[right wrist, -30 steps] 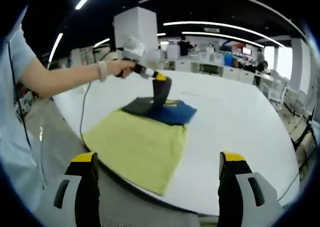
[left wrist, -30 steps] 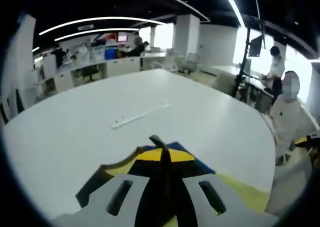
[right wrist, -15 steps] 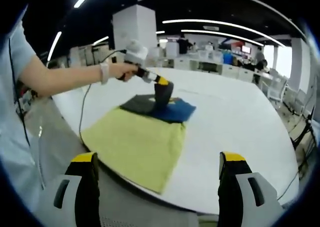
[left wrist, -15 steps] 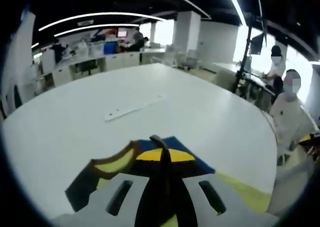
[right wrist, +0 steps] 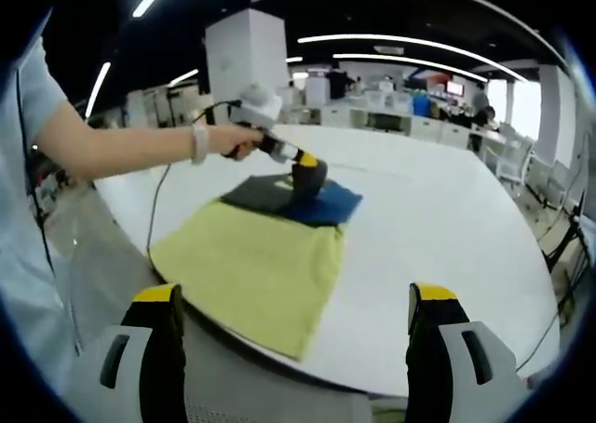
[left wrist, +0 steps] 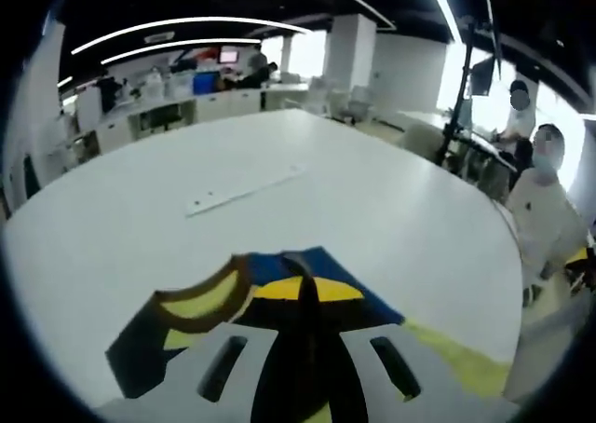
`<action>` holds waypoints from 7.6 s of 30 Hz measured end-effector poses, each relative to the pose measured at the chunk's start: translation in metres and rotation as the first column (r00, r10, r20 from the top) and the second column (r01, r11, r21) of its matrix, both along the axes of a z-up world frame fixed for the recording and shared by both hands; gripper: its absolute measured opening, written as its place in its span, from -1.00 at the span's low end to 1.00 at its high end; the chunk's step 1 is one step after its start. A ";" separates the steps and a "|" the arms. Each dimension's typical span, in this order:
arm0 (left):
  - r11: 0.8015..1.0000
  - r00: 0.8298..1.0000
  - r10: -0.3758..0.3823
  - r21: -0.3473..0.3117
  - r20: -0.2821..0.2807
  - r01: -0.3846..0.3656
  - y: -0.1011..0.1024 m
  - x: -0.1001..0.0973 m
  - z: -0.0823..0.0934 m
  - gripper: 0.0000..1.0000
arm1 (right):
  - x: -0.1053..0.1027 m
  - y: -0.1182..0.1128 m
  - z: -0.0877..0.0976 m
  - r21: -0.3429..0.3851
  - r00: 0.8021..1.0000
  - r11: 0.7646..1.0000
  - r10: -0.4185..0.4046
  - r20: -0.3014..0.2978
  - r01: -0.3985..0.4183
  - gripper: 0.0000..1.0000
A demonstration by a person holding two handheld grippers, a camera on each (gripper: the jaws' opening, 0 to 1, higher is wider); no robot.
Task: Fold the garment on the visible template until the final outline fits inside the template.
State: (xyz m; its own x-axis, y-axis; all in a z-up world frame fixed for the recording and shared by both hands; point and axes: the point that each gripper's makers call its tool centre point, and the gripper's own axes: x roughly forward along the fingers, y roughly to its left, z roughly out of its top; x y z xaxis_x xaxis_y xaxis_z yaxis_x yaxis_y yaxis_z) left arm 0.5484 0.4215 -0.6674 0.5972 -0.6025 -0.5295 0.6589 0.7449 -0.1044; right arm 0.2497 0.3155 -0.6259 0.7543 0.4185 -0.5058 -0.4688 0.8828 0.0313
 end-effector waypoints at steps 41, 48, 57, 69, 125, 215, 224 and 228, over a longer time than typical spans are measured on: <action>0.996 0.985 0.087 0.039 -0.150 -0.082 0.006 -0.016 -0.062 -1.00 | -0.004 -0.007 -0.004 0.021 1.000 1.000 -0.020 -0.008 0.020 0.99; 0.993 0.978 0.096 0.088 -0.183 -0.081 0.017 -0.025 -0.083 -1.00 | -0.002 -0.005 -0.004 0.019 1.000 1.000 -0.011 -0.008 0.011 0.99; 0.994 0.978 0.072 0.094 -0.195 -0.055 0.008 -0.030 -0.088 -1.00 | -0.001 -0.008 -0.004 0.015 1.000 1.000 -0.013 -0.009 0.014 0.99; 0.998 0.979 0.015 0.064 -0.203 -0.002 -0.018 -0.043 -0.087 -1.00 | -0.001 -0.006 -0.003 0.013 1.000 1.000 -0.007 -0.009 0.007 0.99; 0.975 0.980 -0.197 0.107 -0.006 0.196 0.006 -0.128 -0.013 -0.23 | 0.005 0.009 -0.001 0.012 0.998 0.997 0.070 0.010 -0.070 0.99; 0.993 0.995 -0.094 0.077 0.034 0.091 0.120 -0.201 0.043 0.99 | 0.028 0.058 0.014 -0.087 0.979 0.977 0.200 0.036 -0.196 0.99; 0.994 0.995 -0.087 0.075 0.044 0.084 0.132 -0.207 0.047 0.99 | 0.029 0.062 0.012 -0.092 0.981 0.978 0.193 0.032 -0.189 0.99; 0.994 0.995 -0.085 0.070 0.043 0.082 0.135 -0.210 0.048 0.99 | 0.031 0.064 0.013 -0.090 0.980 0.978 0.194 0.035 -0.190 0.99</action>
